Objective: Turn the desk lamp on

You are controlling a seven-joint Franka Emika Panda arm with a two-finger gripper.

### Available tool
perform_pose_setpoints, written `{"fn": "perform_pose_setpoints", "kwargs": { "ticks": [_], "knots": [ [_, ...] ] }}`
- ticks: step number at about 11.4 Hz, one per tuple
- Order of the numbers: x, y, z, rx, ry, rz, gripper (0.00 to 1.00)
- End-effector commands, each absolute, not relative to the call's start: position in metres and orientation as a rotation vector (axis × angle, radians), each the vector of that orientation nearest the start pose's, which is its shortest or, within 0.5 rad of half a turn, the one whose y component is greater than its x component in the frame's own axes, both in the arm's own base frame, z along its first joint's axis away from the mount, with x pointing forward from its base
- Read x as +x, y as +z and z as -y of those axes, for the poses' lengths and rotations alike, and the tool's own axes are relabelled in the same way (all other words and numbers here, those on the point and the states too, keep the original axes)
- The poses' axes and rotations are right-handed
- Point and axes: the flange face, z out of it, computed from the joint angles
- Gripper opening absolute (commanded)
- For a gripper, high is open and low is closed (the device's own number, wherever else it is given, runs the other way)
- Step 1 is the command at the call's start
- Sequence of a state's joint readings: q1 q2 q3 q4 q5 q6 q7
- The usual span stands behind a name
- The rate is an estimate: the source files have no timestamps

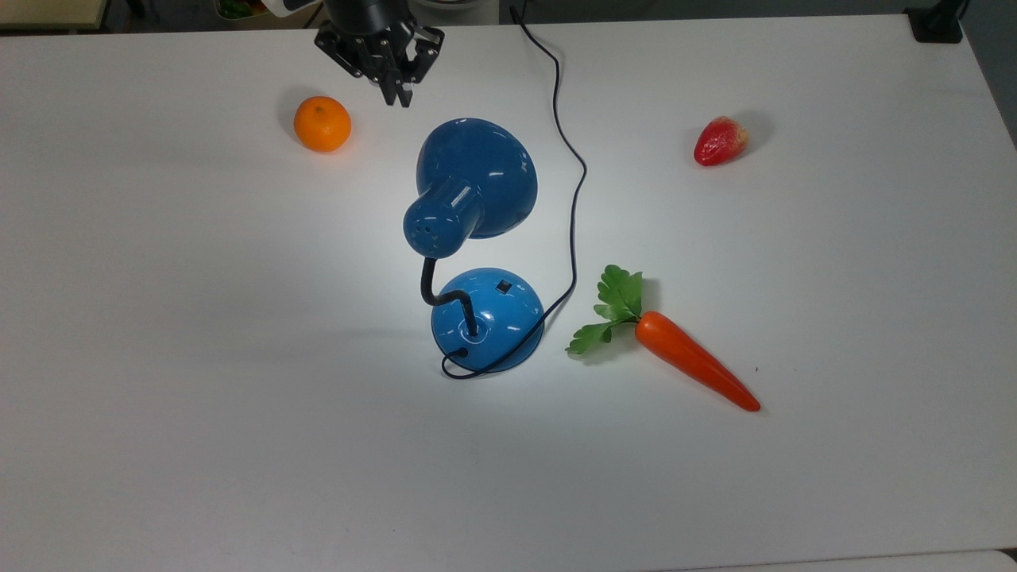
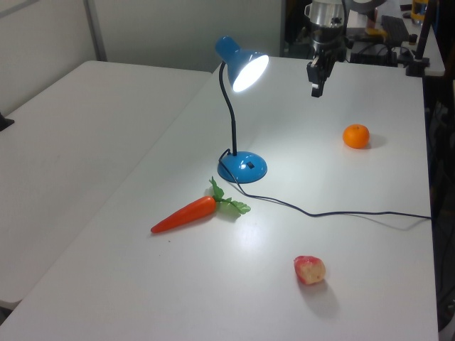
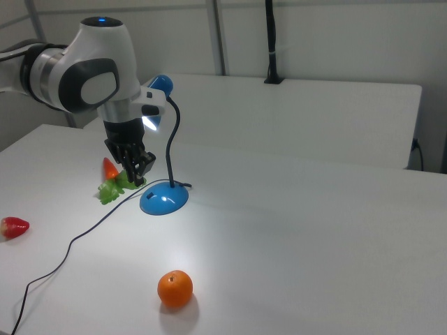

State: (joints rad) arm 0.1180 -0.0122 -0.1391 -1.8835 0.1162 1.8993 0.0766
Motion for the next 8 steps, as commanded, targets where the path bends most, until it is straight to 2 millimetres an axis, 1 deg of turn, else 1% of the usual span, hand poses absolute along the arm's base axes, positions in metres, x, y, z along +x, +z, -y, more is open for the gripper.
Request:
{"fn": "perform_pose_setpoints", "kwargs": {
  "ticks": [1, 2, 5, 6, 8],
  "knots": [
    [0.552, 0.540, 0.028, -3.009, -0.033, -0.113, 0.90],
    [0.554, 0.546, 0.031, -3.014, -0.050, -0.112, 1.00],
    [0.554, 0.546, 0.036, -3.022, -0.052, -0.094, 1.00],
    [0.553, 0.552, 0.048, -3.021, -0.060, -0.110, 1.00],
    [0.550, 0.561, 0.059, -3.029, -0.031, -0.129, 1.00]
  ]
}}
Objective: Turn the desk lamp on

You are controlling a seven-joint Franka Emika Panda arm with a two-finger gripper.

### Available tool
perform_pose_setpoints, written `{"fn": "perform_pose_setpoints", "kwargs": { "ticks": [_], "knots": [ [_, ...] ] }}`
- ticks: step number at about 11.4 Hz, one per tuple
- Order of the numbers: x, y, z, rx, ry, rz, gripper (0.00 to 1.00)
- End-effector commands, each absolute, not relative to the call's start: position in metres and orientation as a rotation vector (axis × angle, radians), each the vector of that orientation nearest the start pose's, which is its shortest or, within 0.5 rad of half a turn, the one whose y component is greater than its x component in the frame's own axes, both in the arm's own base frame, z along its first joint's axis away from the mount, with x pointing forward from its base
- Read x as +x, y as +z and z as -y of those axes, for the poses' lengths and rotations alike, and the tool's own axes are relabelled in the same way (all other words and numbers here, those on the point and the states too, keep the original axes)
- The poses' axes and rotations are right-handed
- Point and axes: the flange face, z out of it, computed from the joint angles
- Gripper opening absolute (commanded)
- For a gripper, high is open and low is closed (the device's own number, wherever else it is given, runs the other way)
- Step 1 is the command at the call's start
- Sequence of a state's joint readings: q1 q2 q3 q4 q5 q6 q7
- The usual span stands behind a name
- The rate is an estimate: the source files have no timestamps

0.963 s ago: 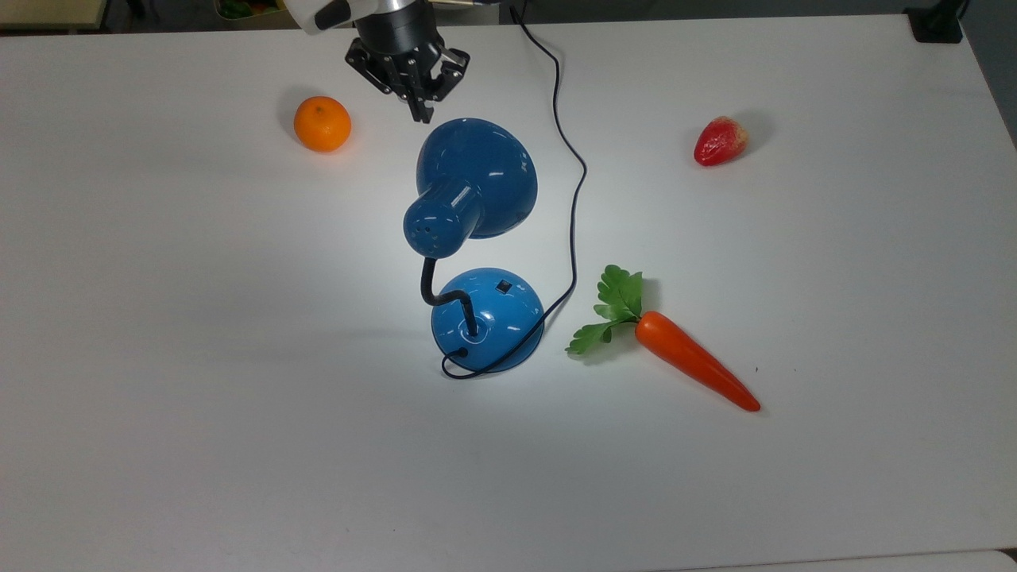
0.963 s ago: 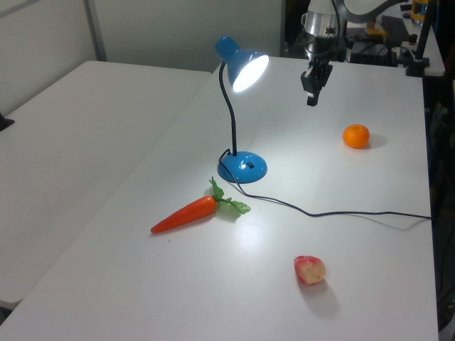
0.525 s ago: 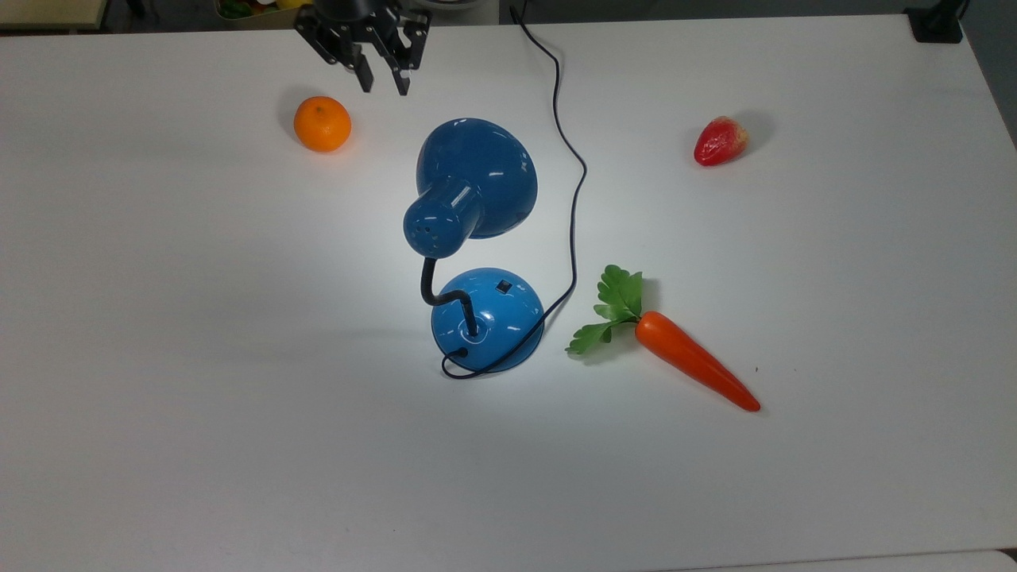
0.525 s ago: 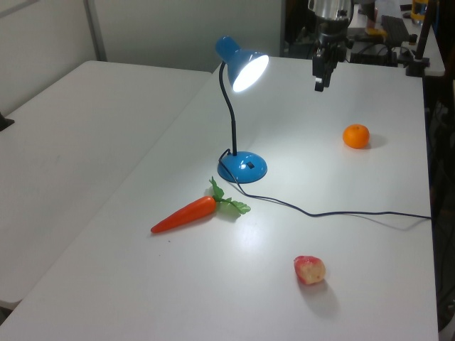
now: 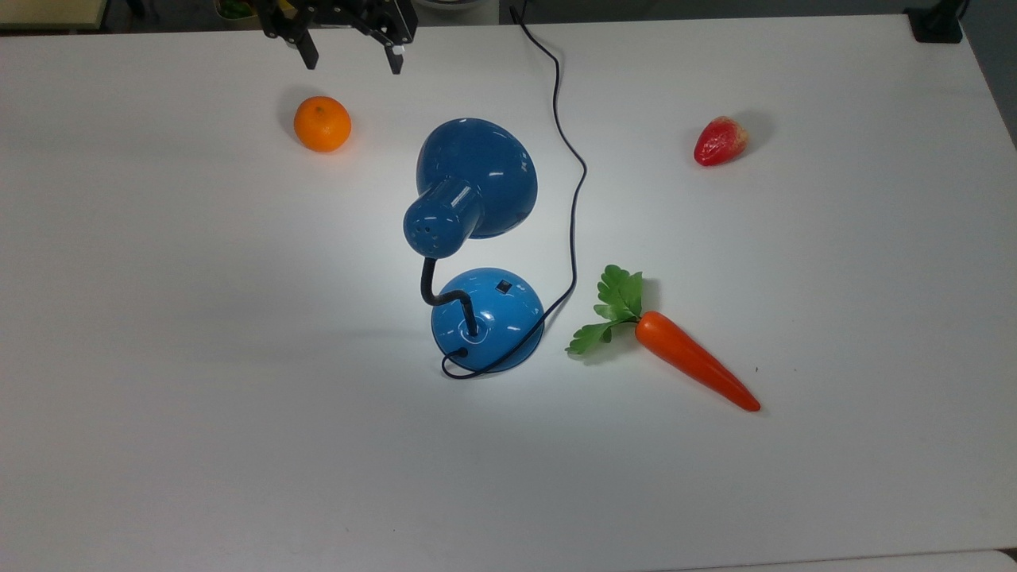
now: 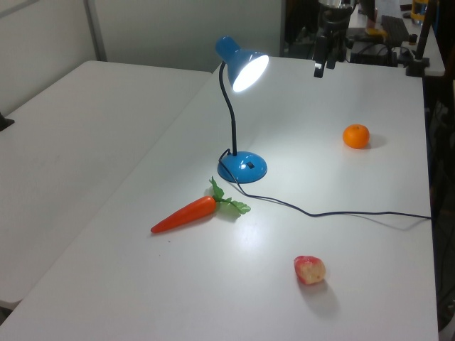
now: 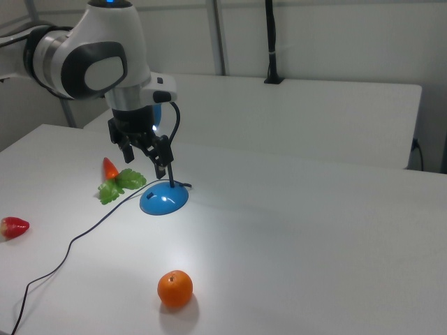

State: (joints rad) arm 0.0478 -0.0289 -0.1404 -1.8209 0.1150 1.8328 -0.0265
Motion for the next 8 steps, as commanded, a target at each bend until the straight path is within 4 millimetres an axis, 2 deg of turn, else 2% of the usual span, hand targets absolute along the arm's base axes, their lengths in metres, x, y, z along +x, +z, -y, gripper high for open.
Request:
{"fn": "perform_pose_setpoints", "kwargs": {
  "ticks": [1, 3, 8],
  "knots": [
    [0.5486, 0.5612, 0.0605, -3.045, -0.012, -0.128, 1.00],
    [0.5454, 0.5580, 0.0600, -3.063, 0.043, -0.126, 1.00],
    [0.5463, 0.5646, 0.0668, -3.063, 0.028, -0.151, 1.00]
  ]
}}
